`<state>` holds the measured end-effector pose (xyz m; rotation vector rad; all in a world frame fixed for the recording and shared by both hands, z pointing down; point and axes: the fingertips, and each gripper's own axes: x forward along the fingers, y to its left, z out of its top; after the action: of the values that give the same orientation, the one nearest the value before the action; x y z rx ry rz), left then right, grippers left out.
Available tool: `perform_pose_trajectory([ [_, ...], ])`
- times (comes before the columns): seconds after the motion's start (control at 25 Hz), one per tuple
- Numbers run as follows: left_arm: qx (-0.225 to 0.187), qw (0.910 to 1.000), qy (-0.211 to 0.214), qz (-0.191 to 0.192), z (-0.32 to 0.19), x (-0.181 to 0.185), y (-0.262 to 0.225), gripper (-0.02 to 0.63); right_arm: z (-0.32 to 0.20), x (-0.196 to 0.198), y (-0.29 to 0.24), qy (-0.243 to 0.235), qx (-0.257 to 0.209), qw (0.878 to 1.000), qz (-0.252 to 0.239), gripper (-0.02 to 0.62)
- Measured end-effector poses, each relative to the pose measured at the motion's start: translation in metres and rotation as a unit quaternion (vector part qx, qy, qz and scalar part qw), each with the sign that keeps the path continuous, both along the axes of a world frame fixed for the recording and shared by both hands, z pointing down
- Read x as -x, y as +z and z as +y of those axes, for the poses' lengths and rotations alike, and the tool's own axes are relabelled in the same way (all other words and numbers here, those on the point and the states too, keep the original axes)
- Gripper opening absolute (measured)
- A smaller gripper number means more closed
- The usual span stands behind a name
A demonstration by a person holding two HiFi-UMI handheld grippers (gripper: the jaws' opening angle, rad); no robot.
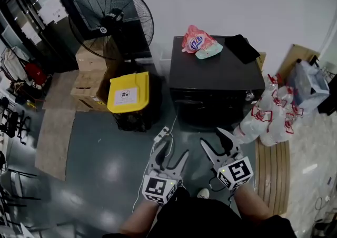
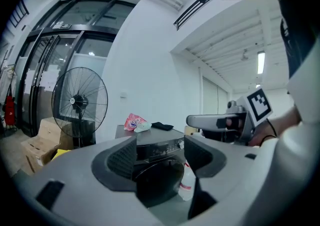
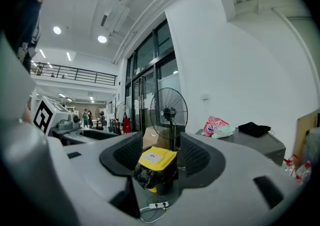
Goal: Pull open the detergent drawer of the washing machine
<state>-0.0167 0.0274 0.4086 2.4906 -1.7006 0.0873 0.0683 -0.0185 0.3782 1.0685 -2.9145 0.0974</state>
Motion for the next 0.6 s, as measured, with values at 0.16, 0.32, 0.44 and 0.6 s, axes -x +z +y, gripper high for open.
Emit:
perform_pose_trajectory([
  [0.16,0.001,1.0,0.005,0.004,-0.017,0.022,0.001,0.272,-0.019,0.02,0.005,0.009,0.009,1.0,0.002,0.245],
  [0.32,0.001,0.9998,0.017,0.006,-0.033,0.043,0.007,0.272,-0.039,0.039,0.017,0.021,0.028,0.999,-0.007,0.25],
  [0.44,0.006,0.9997,0.024,0.007,-0.049,0.06,0.007,0.272,-0.058,0.054,0.026,0.032,0.046,0.998,-0.015,0.259],
  [0.6,0.01,0.9992,0.037,0.011,-0.073,0.081,0.014,0.272,-0.084,0.074,0.035,0.048,0.067,0.996,-0.026,0.264],
])
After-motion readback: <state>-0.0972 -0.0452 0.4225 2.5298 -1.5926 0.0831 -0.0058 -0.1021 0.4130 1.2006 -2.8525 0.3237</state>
